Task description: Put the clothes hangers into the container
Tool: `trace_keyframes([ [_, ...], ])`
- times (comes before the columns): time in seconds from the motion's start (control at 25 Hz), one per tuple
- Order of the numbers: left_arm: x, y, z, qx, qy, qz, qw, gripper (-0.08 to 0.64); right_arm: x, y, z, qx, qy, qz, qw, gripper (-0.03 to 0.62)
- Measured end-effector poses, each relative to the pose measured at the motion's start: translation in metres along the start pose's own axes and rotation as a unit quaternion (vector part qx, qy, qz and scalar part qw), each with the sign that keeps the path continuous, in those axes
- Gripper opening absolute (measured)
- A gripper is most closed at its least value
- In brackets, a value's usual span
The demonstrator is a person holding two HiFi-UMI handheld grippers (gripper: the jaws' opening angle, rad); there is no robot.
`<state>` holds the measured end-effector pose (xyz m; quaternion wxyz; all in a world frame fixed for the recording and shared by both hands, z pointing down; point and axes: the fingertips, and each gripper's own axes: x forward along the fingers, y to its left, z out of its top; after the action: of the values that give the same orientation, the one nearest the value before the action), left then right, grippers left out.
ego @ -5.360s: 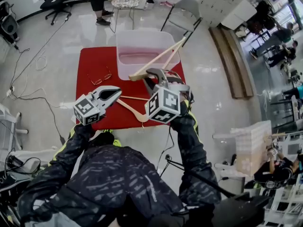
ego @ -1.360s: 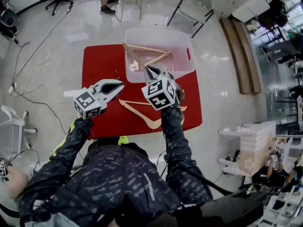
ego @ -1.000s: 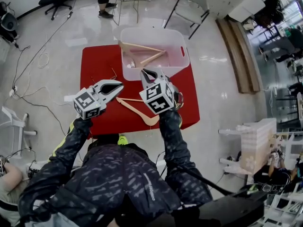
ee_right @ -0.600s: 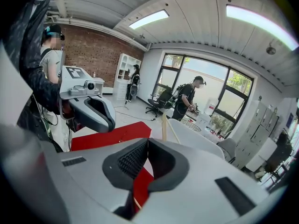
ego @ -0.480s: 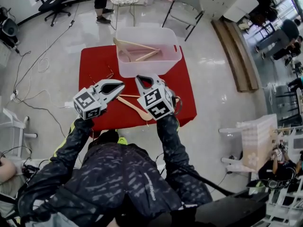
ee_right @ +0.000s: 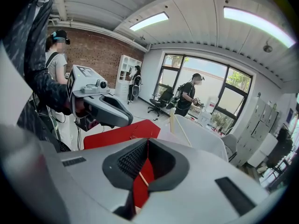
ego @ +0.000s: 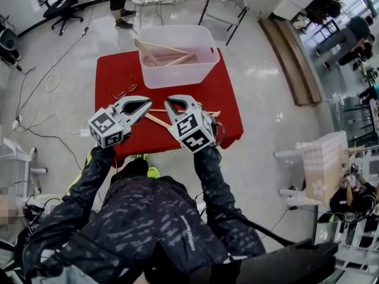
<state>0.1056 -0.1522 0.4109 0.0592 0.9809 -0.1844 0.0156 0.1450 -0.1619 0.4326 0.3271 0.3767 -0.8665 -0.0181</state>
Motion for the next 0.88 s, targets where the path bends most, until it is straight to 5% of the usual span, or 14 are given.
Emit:
trace_keyframes([
  [0.88, 0.006, -0.045, -0.044, -0.034, 0.019, -0.013, 0.9992, 0.012, -0.029, 0.039, -0.087, 0.045, 0.041, -0.002, 0.998, 0.015],
])
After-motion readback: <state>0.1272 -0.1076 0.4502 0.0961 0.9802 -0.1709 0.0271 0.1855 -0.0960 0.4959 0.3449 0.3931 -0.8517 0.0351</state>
